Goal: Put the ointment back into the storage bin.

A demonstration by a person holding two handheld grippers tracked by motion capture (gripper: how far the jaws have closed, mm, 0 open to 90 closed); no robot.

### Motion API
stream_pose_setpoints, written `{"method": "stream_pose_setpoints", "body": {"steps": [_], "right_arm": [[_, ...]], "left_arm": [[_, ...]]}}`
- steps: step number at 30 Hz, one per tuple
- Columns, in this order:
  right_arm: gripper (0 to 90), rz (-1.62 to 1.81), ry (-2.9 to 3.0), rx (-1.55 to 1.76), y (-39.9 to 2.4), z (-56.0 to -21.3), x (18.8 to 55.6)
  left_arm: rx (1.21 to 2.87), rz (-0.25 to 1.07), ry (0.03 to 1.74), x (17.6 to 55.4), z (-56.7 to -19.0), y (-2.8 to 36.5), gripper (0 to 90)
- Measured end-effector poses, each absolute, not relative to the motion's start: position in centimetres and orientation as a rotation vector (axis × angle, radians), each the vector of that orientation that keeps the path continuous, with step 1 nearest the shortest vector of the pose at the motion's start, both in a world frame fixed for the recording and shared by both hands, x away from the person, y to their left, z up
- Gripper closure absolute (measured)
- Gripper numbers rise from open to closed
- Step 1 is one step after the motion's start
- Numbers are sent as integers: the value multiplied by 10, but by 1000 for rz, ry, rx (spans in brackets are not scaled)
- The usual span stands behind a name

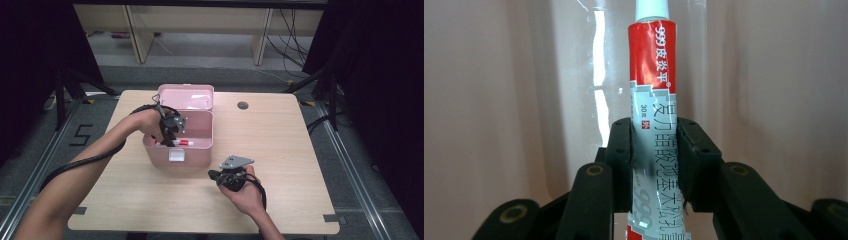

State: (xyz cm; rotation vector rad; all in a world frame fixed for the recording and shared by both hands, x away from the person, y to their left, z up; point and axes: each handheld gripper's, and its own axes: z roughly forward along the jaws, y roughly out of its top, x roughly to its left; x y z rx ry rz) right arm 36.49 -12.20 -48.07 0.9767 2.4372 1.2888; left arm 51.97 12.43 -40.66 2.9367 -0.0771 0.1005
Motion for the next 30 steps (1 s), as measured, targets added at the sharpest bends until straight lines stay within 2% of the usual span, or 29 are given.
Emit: {"method": "stream_pose_setpoints", "body": {"steps": [8, 10, 17, 21, 22, 30], "right_arm": [[876, 1296, 2445, 969, -123, -481, 366], [875, 1292, 2444, 972, -123, -481, 365], [873, 1287, 2438, 958, -123, -482, 366], [873, 1283, 2434, 944, -123, -482, 367], [872, 1290, 2442, 967, -122, -482, 366], [868, 1282, 2434, 946, -123, -483, 366]], "left_arm": [[2943, 96, -77, 520, -409, 124, 696], [2917, 81, -31, 518, -412, 125, 696], [2946, 89, -70, 520, -412, 125, 696], [2914, 76, -21, 518, -414, 125, 695], [2941, 88, -64, 520, -413, 125, 696], [2950, 80, -54, 521, -413, 124, 694]]}}
